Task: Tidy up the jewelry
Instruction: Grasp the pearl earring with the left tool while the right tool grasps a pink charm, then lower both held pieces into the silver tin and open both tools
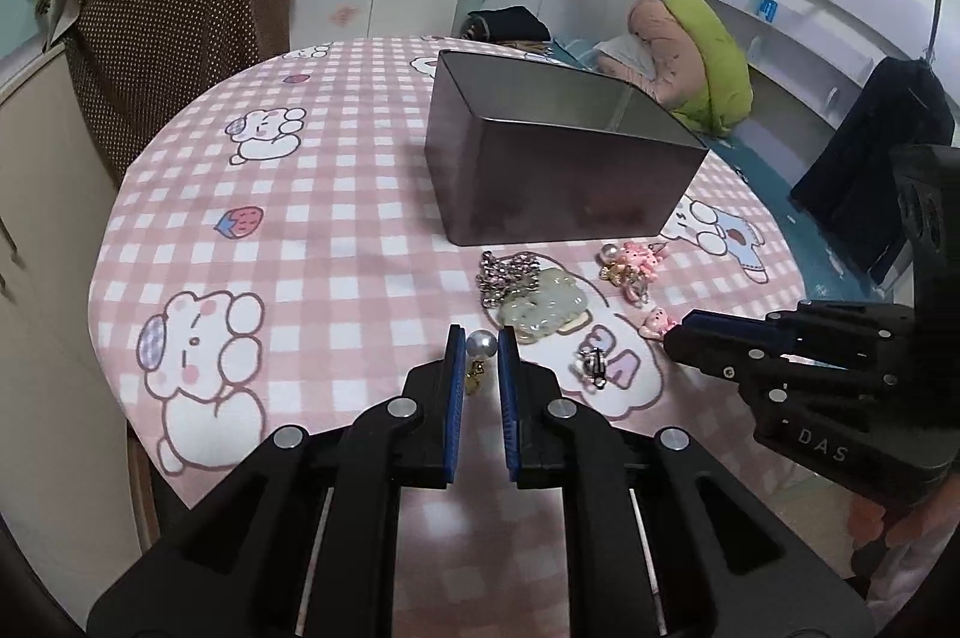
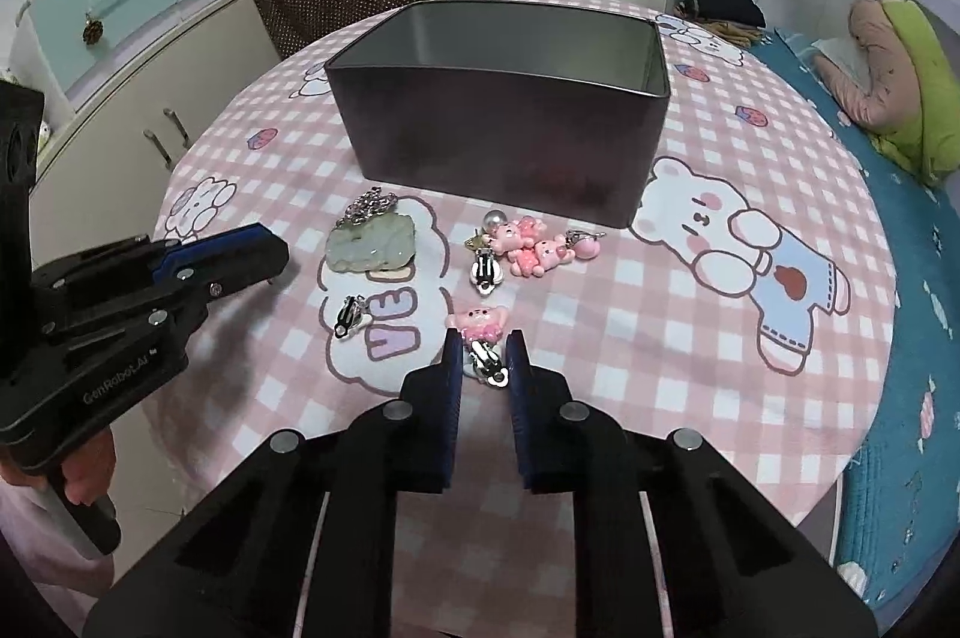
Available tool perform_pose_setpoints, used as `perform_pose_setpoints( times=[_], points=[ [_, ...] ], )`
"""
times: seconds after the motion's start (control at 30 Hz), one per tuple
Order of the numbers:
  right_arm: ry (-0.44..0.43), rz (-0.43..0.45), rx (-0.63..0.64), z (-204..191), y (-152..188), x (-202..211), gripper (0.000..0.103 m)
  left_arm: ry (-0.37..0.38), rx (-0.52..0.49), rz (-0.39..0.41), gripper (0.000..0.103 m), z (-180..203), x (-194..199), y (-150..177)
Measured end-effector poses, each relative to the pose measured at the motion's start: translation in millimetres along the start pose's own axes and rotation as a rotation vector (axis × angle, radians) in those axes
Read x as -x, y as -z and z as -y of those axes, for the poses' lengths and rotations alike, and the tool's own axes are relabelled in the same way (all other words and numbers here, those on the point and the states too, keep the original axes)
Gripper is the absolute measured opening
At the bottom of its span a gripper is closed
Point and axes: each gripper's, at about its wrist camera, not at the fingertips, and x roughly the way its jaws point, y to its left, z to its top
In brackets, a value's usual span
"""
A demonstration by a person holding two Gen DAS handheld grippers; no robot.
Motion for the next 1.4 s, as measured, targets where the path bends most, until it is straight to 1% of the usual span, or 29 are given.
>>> perform_pose_setpoints(
  times=[0.17, 0.23, 0.33, 0.43, 0.53, 0.7, 0.87, 1.17, 1.3, 1.4],
  points=[
    [-0.008, 0.028, -0.035, 11.9, -4.1, 11.8, 0.014, 0.001, 0.024, 0.008, 0.011, 2.1, 1.5, -2.4],
    [-0.002, 0.042, -0.045, 15.9, -6.8, 16.4, 0.014, 0.009, 0.033, 0.020, 0.011, 2.6, 4.4, -5.2],
    [0.001, 0.059, -0.052, 20.9, -10.9, 22.1, 0.014, 0.001, 0.031, 0.038, 0.011, 3.7, 9.0, -10.5],
    [-0.001, 0.079, -0.054, 25.6, -15.9, 28.1, 0.014, 0.028, 0.044, 0.037, 0.011, 3.2, 11.0, -15.8],
    [0.001, 0.097, -0.061, 29.9, -19.6, 33.2, 0.014, 0.036, 0.064, 0.040, 0.011, 2.2, 12.0, -19.6],
    [0.003, 0.116, -0.068, 34.3, -25.4, 38.4, 0.014, 0.031, 0.061, 0.053, 0.011, 4.4, 15.3, -26.1],
    [0.008, 0.160, -0.048, 35.3, -38.8, 48.6, 0.014, 0.026, 0.061, 0.070, 0.011, 7.5, 18.6, -36.2],
    [0.014, 0.271, -0.025, 41.9, -73.5, 69.8, 0.014, 0.013, 0.040, 0.131, 0.011, 19.2, 27.9, -72.8],
    [0.004, 0.296, -0.010, 44.8, -88.3, 72.7, 0.014, -0.010, 0.047, 0.152, 0.011, 23.0, 30.7, -93.5],
    [-0.002, 0.298, -0.010, 48.5, -97.6, 70.1, 0.014, -0.018, 0.042, 0.165, 0.011, 25.2, 29.7, -108.0]
  ],
)
